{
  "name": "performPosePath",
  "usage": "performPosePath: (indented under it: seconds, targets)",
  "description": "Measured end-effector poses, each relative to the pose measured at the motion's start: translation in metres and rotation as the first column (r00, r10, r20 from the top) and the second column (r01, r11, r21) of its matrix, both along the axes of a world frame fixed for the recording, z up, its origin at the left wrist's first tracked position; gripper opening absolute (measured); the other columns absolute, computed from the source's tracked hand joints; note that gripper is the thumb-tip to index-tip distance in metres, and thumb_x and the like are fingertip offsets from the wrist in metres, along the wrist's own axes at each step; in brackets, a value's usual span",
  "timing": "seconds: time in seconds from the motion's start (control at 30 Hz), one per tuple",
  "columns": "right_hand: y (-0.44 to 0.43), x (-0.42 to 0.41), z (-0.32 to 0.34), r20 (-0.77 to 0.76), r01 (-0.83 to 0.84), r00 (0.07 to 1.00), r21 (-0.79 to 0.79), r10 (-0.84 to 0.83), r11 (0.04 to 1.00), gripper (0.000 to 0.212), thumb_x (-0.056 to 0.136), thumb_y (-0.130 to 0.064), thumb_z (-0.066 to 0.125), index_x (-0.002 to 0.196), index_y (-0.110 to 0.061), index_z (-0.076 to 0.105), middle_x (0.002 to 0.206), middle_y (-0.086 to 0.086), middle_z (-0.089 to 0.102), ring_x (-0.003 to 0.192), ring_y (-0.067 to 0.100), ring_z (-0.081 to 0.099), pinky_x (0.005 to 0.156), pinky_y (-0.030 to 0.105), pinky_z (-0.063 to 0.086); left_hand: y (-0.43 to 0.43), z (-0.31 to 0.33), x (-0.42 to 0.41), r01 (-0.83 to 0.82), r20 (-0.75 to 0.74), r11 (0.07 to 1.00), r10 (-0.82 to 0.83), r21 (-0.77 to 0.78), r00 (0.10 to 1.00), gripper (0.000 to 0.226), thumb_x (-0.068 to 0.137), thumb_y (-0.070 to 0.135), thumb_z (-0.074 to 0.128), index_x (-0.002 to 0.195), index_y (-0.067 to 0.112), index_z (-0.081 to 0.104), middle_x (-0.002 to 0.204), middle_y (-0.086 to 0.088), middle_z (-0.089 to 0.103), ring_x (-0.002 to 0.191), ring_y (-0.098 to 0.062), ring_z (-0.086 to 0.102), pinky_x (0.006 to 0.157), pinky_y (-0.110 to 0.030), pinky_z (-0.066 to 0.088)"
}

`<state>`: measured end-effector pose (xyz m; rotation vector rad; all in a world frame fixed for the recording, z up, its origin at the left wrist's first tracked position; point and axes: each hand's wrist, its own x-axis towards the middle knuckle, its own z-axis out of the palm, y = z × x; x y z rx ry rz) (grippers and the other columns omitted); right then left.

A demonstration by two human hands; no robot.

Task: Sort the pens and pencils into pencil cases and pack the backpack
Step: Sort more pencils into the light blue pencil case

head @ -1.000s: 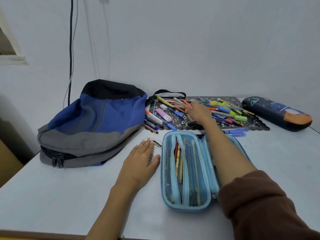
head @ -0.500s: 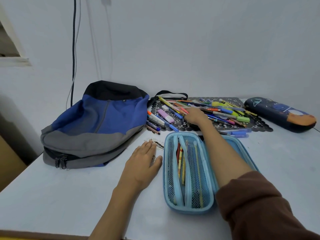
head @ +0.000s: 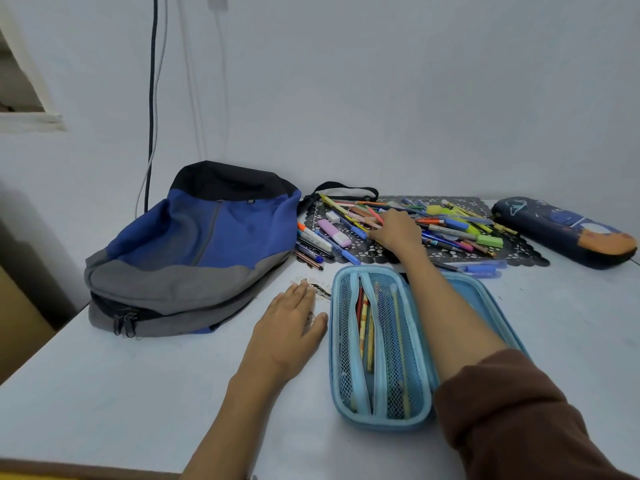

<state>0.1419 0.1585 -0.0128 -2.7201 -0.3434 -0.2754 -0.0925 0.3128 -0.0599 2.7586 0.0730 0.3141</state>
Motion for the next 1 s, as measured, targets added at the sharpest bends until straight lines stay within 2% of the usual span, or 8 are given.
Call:
performPosePath:
  seconds: [0.17, 0.3, 0.43, 0.53, 0.63, 0.77, 0.93, 1.0]
  targets:
    - [-0.002, 0.001, 0.004, 0.000, -0.006, 1.000, -0.104, 0.006, 0.995, 0.046, 0.080, -0.043, 0.074, 0.066, -0.017, 0.039, 0.077, 0.002, 0.052, 0.077, 0.025, 0.052, 0.063, 0.032, 0.038, 0.000, 0.000, 0.000, 0.007, 0.001, 1.000, -0.007, 0.006, 1.000, 0.058, 0.102, 0.043, 0.032, 0.154, 0.021, 0.021, 0.162, 0.005, 0.013, 0.148, -0.005, 0.007, 0.119, -0.022, 0.002]
    - [-0.003, 0.004, 0.003, -0.046, -0.037, 0.998, -0.058, 0.034, 0.998, 0.043, 0.086, -0.039, 0.067, 0.064, -0.015, 0.039, 0.063, 0.001, 0.045, 0.068, 0.025, 0.048, 0.050, 0.028, 0.030, 0.001, -0.001, 0.001, 0.008, 0.001, 1.000, -0.008, 0.004, 1.000, 0.058, 0.102, 0.043, 0.032, 0.154, 0.021, 0.021, 0.162, 0.005, 0.013, 0.148, -0.006, 0.008, 0.119, -0.022, 0.002]
    - [-0.005, 0.006, 0.005, -0.069, -0.044, 0.997, -0.019, 0.043, 0.999, 0.030, 0.093, -0.040, 0.051, 0.089, -0.010, 0.051, 0.084, 0.005, 0.053, 0.081, 0.025, 0.051, 0.066, 0.032, 0.037, 0.001, -0.002, 0.001, 0.011, -0.006, 1.000, -0.011, 0.015, 1.000, 0.061, 0.100, 0.048, 0.026, 0.154, 0.021, 0.020, 0.162, 0.005, 0.013, 0.148, -0.006, 0.007, 0.120, -0.022, 0.003]
    - [-0.007, 0.011, 0.004, -0.066, -0.046, 0.996, 0.127, 0.054, 0.991, 0.028, 0.097, -0.036, 0.042, 0.095, -0.009, 0.049, 0.083, 0.006, 0.053, 0.081, 0.028, 0.053, 0.066, 0.034, 0.038, 0.001, -0.001, 0.001, 0.008, -0.009, 1.000, -0.008, 0.007, 1.000, 0.059, 0.102, 0.045, 0.030, 0.155, 0.021, 0.020, 0.162, 0.005, 0.013, 0.148, -0.006, 0.007, 0.120, -0.023, 0.003]
    - [-0.010, 0.016, 0.005, -0.035, -0.032, 0.999, 0.203, 0.039, 0.979, 0.020, 0.097, -0.028, 0.044, 0.095, -0.009, 0.049, 0.086, 0.010, 0.055, 0.084, 0.032, 0.056, 0.068, 0.037, 0.041, 0.001, -0.001, 0.001, 0.009, -0.007, 1.000, -0.009, 0.003, 1.000, 0.059, 0.102, 0.044, 0.031, 0.155, 0.021, 0.019, 0.162, 0.005, 0.012, 0.148, -0.006, 0.007, 0.121, -0.024, 0.003]
    - [-0.009, 0.017, 0.005, 0.003, -0.046, 0.999, 0.241, 0.047, 0.969, 0.025, 0.100, -0.021, 0.045, 0.121, -0.008, 0.052, 0.106, 0.014, 0.062, 0.094, 0.033, 0.060, 0.074, 0.038, 0.046, 0.001, -0.001, 0.001, 0.010, -0.001, 1.000, -0.010, -0.001, 1.000, 0.059, 0.102, 0.044, 0.032, 0.154, 0.021, 0.020, 0.162, 0.005, 0.013, 0.148, -0.006, 0.007, 0.121, -0.025, 0.004]
    - [-0.006, 0.015, 0.004, 0.049, -0.015, 0.999, 0.246, 0.003, 0.969, 0.027, 0.098, -0.033, 0.053, 0.113, -0.012, 0.057, 0.102, 0.009, 0.063, 0.093, 0.031, 0.059, 0.074, 0.037, 0.045, 0.001, -0.001, 0.002, 0.009, -0.005, 1.000, -0.009, -0.001, 1.000, 0.058, 0.102, 0.043, 0.032, 0.154, 0.022, 0.020, 0.162, 0.006, 0.012, 0.148, -0.005, 0.006, 0.121, -0.024, 0.003]
    - [-0.006, 0.015, 0.003, 0.041, -0.004, 0.999, 0.143, -0.002, 0.990, 0.022, 0.093, -0.026, 0.059, 0.111, -0.012, 0.061, 0.103, 0.009, 0.065, 0.093, 0.030, 0.061, 0.075, 0.038, 0.049, 0.001, -0.002, 0.002, 0.010, -0.001, 1.000, -0.010, -0.003, 1.000, 0.058, 0.102, 0.043, 0.032, 0.154, 0.021, 0.020, 0.162, 0.006, 0.012, 0.148, -0.005, 0.006, 0.121, -0.025, 0.004]
